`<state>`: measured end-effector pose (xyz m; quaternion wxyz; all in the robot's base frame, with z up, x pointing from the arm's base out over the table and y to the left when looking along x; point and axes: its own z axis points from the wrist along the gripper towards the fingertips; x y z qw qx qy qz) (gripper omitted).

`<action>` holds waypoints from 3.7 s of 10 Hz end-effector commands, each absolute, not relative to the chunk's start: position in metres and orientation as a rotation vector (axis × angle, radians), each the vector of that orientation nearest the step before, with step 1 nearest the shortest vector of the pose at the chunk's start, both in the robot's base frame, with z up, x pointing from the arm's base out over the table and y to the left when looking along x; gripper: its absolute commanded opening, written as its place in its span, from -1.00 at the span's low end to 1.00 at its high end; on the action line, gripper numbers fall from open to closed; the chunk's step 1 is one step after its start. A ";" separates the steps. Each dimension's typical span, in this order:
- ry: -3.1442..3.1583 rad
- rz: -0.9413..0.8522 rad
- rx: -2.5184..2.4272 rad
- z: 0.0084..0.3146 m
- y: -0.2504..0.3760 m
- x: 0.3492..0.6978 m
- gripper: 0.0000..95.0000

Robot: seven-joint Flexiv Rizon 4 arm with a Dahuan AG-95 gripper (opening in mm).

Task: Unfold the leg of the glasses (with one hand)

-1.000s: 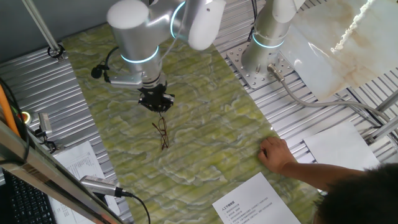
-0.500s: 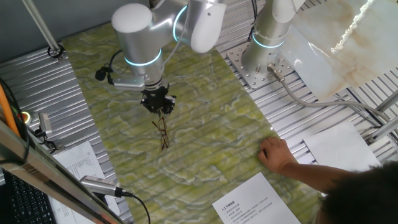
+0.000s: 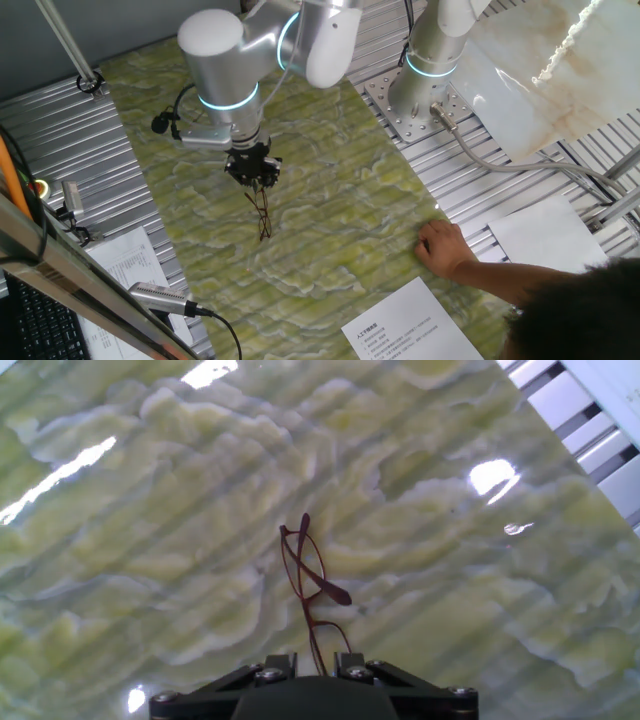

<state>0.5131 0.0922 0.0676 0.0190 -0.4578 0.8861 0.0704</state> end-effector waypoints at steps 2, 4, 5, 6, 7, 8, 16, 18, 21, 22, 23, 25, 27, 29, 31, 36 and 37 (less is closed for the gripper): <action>2.750 0.216 -1.418 0.065 0.093 0.514 -0.60; 2.752 0.214 -1.416 0.066 0.096 0.518 -0.60; 2.752 0.214 -1.416 0.066 0.097 0.520 -0.60; 2.752 0.214 -1.416 0.065 0.097 0.521 -0.60; 2.752 0.216 -1.415 0.065 0.098 0.521 -0.60; 2.749 0.218 -1.417 0.065 0.098 0.521 -0.60; 2.767 0.232 -1.376 0.056 0.101 0.523 -0.60; 2.766 0.236 -1.374 0.053 0.103 0.524 -0.60; 2.777 0.238 -1.353 0.049 0.105 0.526 -0.60; 2.780 0.233 -1.353 0.048 0.106 0.528 -0.60; 2.782 0.232 -1.352 0.048 0.106 0.528 -0.60; 2.789 0.226 -1.352 0.046 0.106 0.528 -0.60; 2.793 0.237 -1.333 0.044 0.107 0.528 -0.60; 2.801 0.244 -1.316 0.043 0.107 0.528 -0.60; 2.828 0.260 -1.284 0.043 0.108 0.529 -0.60; 2.875 0.197 -1.338 0.049 0.114 0.540 -1.00; 2.876 0.200 -1.350 0.049 0.114 0.540 -1.00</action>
